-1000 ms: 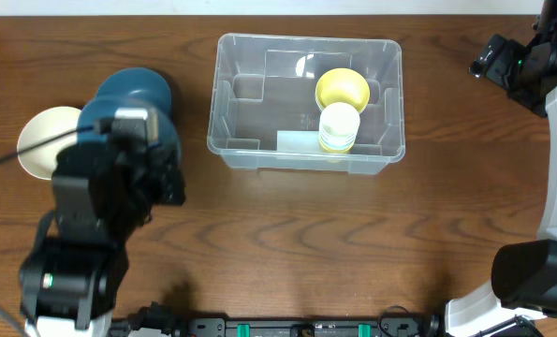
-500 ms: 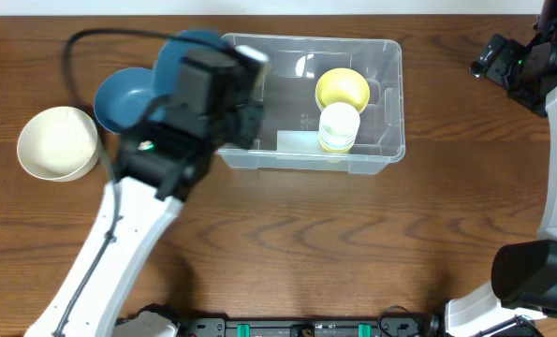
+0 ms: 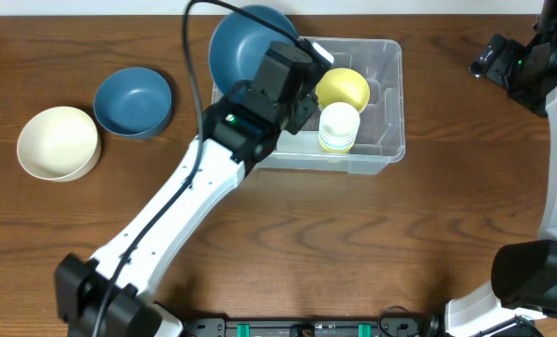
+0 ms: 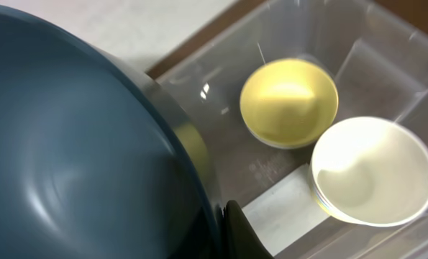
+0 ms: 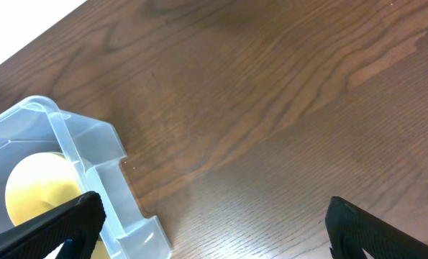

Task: Pack container
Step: 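Carry the blue bowl into the bin and release it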

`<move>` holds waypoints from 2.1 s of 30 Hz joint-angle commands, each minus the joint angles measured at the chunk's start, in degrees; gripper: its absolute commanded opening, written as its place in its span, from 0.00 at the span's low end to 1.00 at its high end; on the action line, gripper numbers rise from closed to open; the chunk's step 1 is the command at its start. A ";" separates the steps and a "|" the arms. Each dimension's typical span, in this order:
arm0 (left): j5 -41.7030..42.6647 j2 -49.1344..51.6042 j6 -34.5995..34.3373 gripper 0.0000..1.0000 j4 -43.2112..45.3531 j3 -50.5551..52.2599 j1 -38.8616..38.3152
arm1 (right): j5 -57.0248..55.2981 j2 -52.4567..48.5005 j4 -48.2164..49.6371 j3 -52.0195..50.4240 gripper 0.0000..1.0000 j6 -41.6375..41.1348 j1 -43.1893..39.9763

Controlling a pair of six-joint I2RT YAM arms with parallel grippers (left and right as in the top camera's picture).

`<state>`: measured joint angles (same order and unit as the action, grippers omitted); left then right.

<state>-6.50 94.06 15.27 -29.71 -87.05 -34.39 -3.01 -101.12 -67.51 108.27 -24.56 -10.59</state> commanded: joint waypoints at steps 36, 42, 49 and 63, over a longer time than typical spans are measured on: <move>1.55 19.41 -13.03 0.07 5.66 -1.31 2.19 | -0.20 0.94 -0.02 0.74 0.99 -0.48 -0.24; 1.55 19.41 -13.03 0.22 6.23 -1.31 2.19 | -0.20 0.94 -0.02 0.74 0.99 -0.48 -0.24; 1.55 19.41 -13.05 0.34 6.29 -1.31 2.19 | -0.20 0.94 -0.02 0.74 0.99 -0.48 -0.24; -0.94 0.74 -13.70 0.56 3.26 -1.81 4.28 | -0.20 0.94 -0.02 0.74 0.99 -0.46 -0.24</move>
<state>-4.95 103.79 1.69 -25.47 -87.07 -32.01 -3.01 -101.12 -67.51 108.27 -24.56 -10.59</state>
